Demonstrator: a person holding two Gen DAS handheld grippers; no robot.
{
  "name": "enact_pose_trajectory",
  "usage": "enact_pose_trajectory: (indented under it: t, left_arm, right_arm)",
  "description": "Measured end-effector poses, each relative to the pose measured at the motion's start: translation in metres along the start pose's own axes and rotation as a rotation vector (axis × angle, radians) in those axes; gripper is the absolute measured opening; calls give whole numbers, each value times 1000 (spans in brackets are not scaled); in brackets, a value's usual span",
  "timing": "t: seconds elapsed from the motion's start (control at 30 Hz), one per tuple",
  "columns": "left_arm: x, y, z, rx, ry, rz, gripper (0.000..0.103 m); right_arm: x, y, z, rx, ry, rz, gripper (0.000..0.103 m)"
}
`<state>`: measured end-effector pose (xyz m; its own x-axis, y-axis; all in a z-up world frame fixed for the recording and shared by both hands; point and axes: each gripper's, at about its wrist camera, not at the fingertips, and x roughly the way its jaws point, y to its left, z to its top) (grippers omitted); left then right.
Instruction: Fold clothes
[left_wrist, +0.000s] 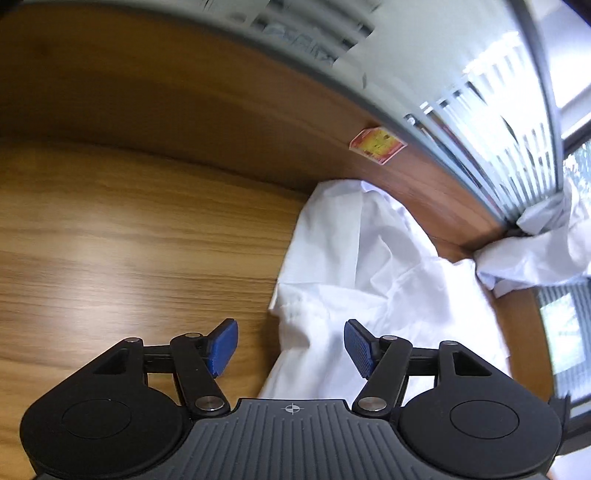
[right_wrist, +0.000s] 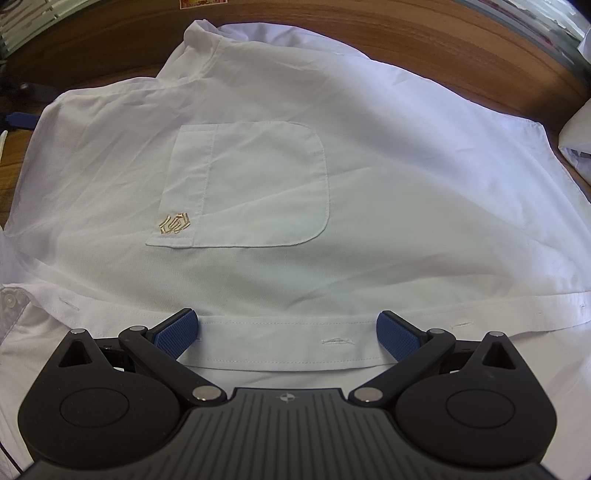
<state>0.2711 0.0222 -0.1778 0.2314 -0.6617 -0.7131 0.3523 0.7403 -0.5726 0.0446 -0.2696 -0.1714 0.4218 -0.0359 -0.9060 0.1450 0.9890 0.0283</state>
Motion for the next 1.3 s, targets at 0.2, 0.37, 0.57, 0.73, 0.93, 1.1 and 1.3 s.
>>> enact_pose_trajectory:
  t: [0.2, 0.37, 0.57, 0.73, 0.93, 1.1, 1.3]
  left_arm:
    - [31, 21, 5, -182, 65, -113, 66]
    - [35, 27, 4, -249, 67, -163, 56]
    - [17, 13, 14, -130, -37, -50, 13]
    - [14, -10, 29, 121, -79, 201, 2]
    - [9, -3, 43, 155, -71, 260, 3]
    - [-12, -31, 31, 315, -106, 194, 10]
    - [16, -63, 5, 490, 53, 93, 20]
  right_arm:
    - [1, 0, 1, -1, 9, 0, 103]
    - [1, 1, 0, -1, 5, 0, 103]
    - [1, 2, -1, 0, 0, -1, 103]
    - [1, 1, -3, 0, -5, 0, 103]
    - [0, -1, -5, 1, -13, 0, 103]
    - [0, 1, -5, 4, -18, -3, 103]
    - [0, 1, -5, 5, -20, -3, 103]
